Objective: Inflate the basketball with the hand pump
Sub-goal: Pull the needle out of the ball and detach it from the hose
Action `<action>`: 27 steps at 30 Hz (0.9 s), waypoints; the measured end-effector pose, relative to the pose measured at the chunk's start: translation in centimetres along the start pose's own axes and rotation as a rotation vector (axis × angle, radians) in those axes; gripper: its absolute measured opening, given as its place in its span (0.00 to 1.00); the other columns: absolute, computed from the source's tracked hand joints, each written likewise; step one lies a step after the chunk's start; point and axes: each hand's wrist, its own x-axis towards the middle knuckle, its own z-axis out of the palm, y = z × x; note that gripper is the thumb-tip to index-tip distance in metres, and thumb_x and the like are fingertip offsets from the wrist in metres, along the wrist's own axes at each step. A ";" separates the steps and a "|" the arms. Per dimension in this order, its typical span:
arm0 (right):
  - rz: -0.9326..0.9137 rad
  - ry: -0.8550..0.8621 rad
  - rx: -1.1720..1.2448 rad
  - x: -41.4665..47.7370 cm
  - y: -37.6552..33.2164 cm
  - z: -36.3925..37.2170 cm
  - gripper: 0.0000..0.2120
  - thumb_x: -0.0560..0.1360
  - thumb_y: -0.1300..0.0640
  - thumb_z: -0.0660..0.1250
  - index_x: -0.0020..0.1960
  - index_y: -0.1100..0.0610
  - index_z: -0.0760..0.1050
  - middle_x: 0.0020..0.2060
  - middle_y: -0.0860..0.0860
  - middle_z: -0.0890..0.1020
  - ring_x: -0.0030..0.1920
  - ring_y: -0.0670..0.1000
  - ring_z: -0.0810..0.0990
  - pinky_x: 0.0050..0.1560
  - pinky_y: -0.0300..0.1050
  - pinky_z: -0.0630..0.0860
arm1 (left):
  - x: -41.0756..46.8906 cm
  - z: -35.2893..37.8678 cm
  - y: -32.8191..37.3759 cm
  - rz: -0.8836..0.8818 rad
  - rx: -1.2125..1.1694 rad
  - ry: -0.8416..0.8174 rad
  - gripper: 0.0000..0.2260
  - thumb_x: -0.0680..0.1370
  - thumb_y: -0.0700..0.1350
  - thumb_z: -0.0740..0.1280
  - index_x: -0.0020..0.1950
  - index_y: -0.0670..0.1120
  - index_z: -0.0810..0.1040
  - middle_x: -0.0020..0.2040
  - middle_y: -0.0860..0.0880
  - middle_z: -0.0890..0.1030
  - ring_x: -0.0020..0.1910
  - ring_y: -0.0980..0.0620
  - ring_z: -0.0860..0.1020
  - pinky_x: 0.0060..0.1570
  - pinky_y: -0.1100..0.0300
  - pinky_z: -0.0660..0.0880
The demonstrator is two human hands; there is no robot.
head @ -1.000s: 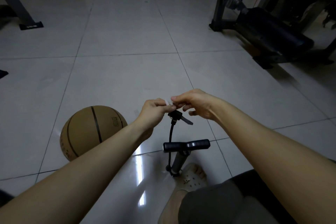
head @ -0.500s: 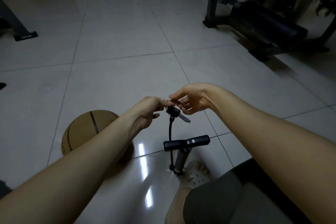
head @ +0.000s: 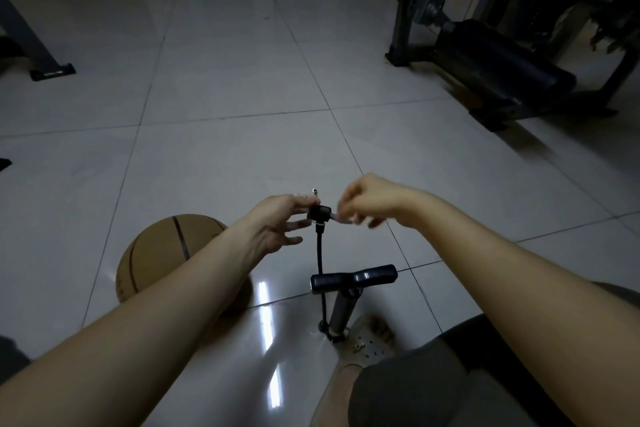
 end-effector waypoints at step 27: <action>-0.146 0.056 0.037 -5.0 0.3 1.8 0.09 0.82 0.59 0.65 0.45 0.59 0.80 0.36 0.56 0.77 0.32 0.50 0.69 0.33 0.42 0.66 | -9.5 3.7 0.8 0.436 -0.039 0.054 0.02 0.81 0.38 0.64 0.49 0.41 0.74 0.45 0.37 0.82 0.44 0.35 0.86 0.44 0.39 0.84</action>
